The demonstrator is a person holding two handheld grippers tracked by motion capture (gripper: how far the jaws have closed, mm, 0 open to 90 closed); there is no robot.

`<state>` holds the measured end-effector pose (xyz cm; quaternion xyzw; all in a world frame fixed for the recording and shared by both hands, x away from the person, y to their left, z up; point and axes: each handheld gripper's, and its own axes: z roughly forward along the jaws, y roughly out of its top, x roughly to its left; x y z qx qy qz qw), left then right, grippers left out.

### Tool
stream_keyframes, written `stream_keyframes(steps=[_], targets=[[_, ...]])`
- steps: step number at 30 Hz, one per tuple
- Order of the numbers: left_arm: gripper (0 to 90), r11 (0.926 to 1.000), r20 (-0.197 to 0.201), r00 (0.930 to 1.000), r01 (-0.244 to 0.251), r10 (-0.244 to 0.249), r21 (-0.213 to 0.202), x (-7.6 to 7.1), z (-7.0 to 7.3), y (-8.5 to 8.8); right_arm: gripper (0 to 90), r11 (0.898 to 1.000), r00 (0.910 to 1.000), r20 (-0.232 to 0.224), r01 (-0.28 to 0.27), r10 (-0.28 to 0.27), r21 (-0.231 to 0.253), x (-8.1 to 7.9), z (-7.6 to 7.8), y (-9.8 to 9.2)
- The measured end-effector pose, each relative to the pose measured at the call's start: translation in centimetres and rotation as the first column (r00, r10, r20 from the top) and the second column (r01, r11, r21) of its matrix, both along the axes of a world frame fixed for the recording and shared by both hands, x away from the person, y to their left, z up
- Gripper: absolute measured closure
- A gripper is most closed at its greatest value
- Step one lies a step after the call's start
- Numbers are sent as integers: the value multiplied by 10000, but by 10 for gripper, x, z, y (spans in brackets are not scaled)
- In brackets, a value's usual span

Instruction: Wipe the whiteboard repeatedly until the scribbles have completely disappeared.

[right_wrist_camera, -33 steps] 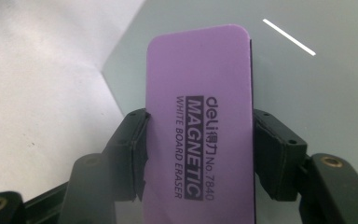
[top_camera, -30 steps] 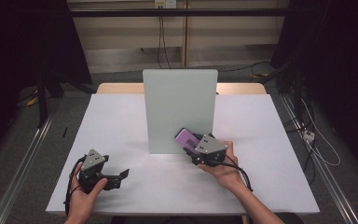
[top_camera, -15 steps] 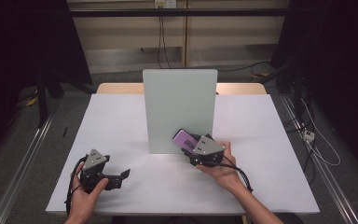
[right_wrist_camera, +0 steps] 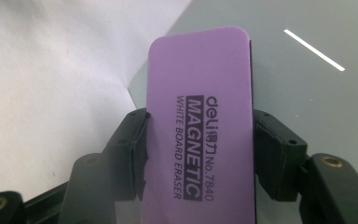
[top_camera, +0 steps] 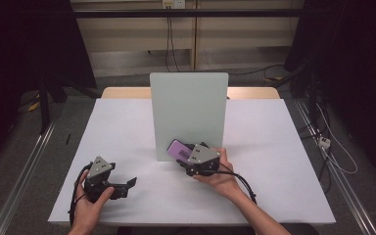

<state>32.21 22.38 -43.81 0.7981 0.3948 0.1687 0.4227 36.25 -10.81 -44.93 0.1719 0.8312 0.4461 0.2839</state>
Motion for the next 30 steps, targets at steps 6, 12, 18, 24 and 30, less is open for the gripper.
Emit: stream_keyframes(steps=[6, 12, 18, 24, 30], targets=[[51, 10000, -9, 10000, -44, 44, -74, 0, 0, 1, 418, 9996, 9995, -148, -278, 277, -43, 5, 2, 20], [51, 9999, 8, 10000, -45, 45, -140, 0, 0, 1, 417, 9985, 9985, -187, -508, 512, 198, 10, 5, 31], [51, 10000, 9, 10000, -50, 50, -74, 0, 1, 3, 417, 9979, 9995, 42, -303, 301, 575, 14, 21, 16], [51, 9999, 12, 10000, -12, 12, -105, 0, 0, 2, 417, 9932, 9988, 297, 345, -381, 1116, 10, 40, -15], [51, 9998, 2, 10000, -32, 32, -172, 0, 0, 2, 417, 9870, 9963, 127, 823, -849, 1377, 6, 40, -40]])
